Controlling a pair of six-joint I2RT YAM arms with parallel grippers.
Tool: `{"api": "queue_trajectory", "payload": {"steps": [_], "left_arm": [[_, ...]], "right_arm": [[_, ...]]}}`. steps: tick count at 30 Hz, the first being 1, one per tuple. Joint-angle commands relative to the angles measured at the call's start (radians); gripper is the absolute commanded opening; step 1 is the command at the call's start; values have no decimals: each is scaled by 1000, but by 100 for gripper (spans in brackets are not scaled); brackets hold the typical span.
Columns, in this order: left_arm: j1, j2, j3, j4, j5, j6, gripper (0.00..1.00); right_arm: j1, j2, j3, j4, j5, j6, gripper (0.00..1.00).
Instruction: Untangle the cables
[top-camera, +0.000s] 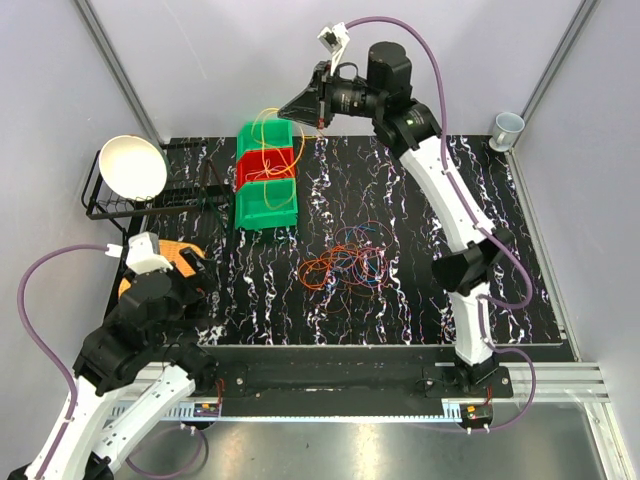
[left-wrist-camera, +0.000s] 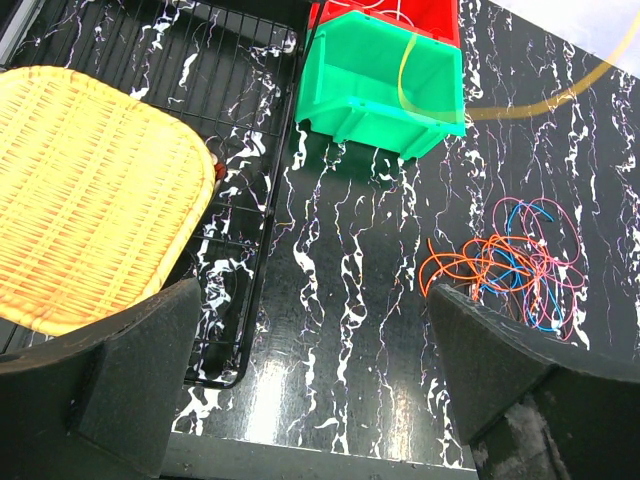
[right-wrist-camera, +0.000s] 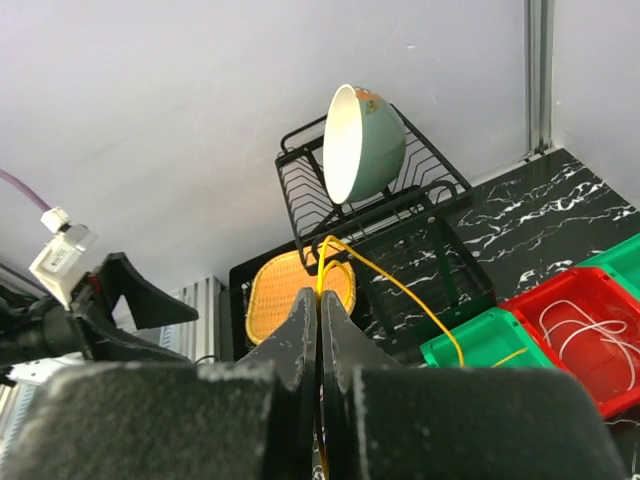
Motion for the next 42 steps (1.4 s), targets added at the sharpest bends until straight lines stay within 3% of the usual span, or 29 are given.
{"api": "queue_trajectory", "payload": {"steps": [1, 7, 20, 42], "left_arm": [[12, 3, 17, 12, -31, -8, 99], [37, 8, 17, 14, -21, -5, 99], [104, 29, 11, 30, 21, 20, 99], [129, 43, 8, 38, 41, 31, 99]], "right_arm": [[15, 77, 160, -46, 1, -27, 0], [15, 166, 234, -14, -11, -18, 0], [42, 214, 122, 28, -42, -18, 0], [67, 439, 155, 111, 39, -16, 0]]}}
